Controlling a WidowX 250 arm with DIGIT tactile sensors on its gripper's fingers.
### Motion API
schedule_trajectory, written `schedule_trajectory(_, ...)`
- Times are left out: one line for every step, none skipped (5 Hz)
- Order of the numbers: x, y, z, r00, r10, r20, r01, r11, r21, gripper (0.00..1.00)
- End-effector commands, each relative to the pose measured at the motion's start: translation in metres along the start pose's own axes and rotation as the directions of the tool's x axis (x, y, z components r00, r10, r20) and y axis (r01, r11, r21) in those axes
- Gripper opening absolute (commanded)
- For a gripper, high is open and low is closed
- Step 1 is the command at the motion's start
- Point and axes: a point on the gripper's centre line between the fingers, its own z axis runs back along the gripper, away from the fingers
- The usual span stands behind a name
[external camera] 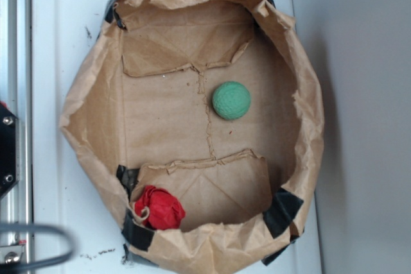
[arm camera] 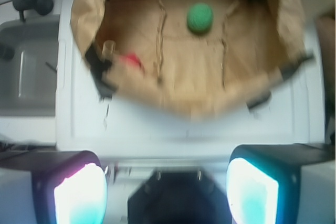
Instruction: Grab the green ball.
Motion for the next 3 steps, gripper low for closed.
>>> schedule_trajectory(0.086, 0.027, -0.002, 0.986, -0.076, 0.145, 0.075, 0.997, 0.013, 1.0)
schedule_trajectory(0.085, 0.025, -0.023, 0.952, -0.202, 0.231, 0.201, 0.979, 0.029, 1.0)
schedule_trajectory(0.082, 0.034, -0.046, 0.924, -0.282, 0.257, 0.284, 0.958, 0.03, 1.0)
